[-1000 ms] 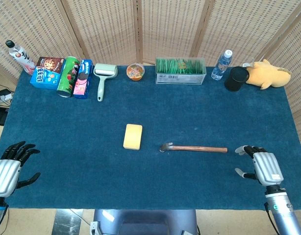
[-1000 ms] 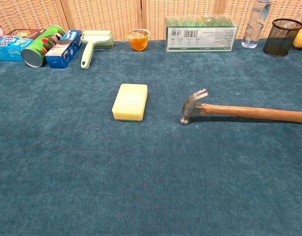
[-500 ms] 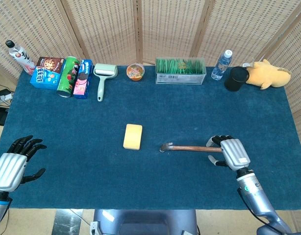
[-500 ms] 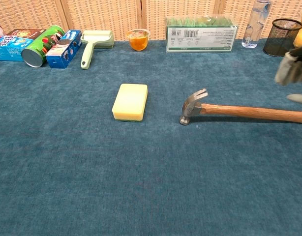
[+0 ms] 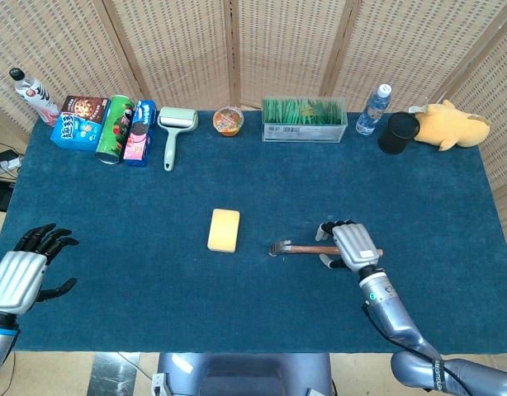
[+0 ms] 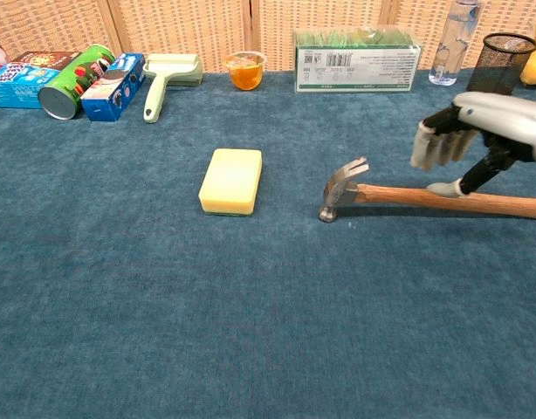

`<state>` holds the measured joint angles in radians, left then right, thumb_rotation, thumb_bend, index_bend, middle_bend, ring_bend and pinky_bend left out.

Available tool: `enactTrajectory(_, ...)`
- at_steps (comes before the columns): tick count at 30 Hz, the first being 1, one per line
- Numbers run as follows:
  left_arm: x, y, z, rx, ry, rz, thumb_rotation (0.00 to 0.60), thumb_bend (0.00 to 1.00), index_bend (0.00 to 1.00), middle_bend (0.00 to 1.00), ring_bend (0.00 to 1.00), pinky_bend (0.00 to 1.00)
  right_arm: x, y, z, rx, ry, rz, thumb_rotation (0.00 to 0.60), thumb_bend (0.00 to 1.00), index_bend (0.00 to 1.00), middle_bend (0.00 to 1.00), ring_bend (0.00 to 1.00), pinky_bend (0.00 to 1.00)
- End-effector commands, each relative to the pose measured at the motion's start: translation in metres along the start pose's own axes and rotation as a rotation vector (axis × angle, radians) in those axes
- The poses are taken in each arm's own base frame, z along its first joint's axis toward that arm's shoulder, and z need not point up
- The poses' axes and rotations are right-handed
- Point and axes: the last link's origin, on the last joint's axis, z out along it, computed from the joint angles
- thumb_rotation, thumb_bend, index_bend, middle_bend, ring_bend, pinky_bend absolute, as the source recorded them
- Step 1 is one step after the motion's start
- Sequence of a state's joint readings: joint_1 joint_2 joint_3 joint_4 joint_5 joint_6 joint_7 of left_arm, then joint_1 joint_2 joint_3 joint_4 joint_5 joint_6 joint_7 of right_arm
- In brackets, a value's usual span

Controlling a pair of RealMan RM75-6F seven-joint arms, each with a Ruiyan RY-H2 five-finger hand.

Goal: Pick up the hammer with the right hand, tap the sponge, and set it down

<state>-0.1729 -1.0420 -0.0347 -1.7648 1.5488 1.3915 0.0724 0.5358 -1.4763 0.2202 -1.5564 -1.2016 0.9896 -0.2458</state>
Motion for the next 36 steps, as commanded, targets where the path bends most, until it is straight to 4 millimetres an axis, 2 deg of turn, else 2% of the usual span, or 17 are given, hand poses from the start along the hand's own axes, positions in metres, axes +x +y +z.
enactTrajectory(1,-0.001,-0.003,0.002,0.005,-0.002,-0.003,0.6,0.23,0.29,0.21,0.11,0.11,-0.007,-0.006,0.009,-0.003,-0.018,-0.02,0.6,0.33,0.44,0.44,0.4,0.34)
enactTrajectory(11,-0.002,-0.016,0.002,0.028,-0.001,-0.02,0.6,0.23,0.29,0.21,0.11,0.11,-0.027,-0.014,0.02,-0.029,-0.065,-0.043,0.6,0.33,0.45,0.45,0.41,0.34)
enactTrajectory(14,-0.002,-0.02,0.001,0.036,0.002,-0.023,0.6,0.24,0.29,0.21,0.11,0.11,-0.032,-0.015,0.024,-0.039,-0.077,-0.036,0.6,0.33,0.48,0.47,0.44,0.36)
enactTrajectory(16,-0.001,-0.023,-0.001,0.042,0.005,-0.028,0.6,0.23,0.29,0.21,0.11,0.11,-0.035,-0.018,0.027,-0.039,-0.082,-0.031,0.6,0.33,0.52,0.51,0.5,0.4)
enactTrajectory(19,0.0,-0.027,-0.004,0.052,0.011,-0.031,0.6,0.23,0.29,0.21,0.11,0.11,-0.038,-0.021,0.035,-0.042,-0.084,-0.025,0.6,0.33,0.63,0.64,0.63,0.51)
enactTrajectory(22,0.001,-0.032,-0.007,0.066,0.017,-0.032,0.6,0.24,0.29,0.21,0.11,0.11,-0.039,-0.022,0.042,-0.047,-0.08,-0.018,0.6,0.31,0.73,0.78,0.79,0.67)
enactTrajectory(24,0.003,-0.036,-0.01,0.079,0.024,-0.033,0.6,0.23,0.29,0.21,0.11,0.11,-0.039,-0.023,0.047,-0.053,-0.063,-0.003,0.6,0.29,0.79,0.88,0.91,0.82)
enactTrajectory(26,0.004,-0.039,-0.013,0.089,0.028,-0.033,0.6,0.24,0.29,0.21,0.11,0.11,-0.037,-0.023,0.052,-0.053,-0.043,0.02,0.6,0.28,0.83,0.94,0.98,0.92)
enactTrajectory(29,0.005,-0.045,-0.016,0.105,0.033,-0.035,0.6,0.23,0.29,0.21,0.11,0.11,-0.032,-0.022,0.057,-0.054,-0.018,0.07,0.6,0.27,0.87,1.0,1.0,0.99)
enactTrajectory(36,0.005,-0.05,-0.021,0.116,0.037,-0.043,0.6,0.23,0.29,0.21,0.11,0.11,-0.009,-0.027,0.059,-0.048,0.003,0.321,0.6,0.26,0.88,1.0,1.0,1.0)
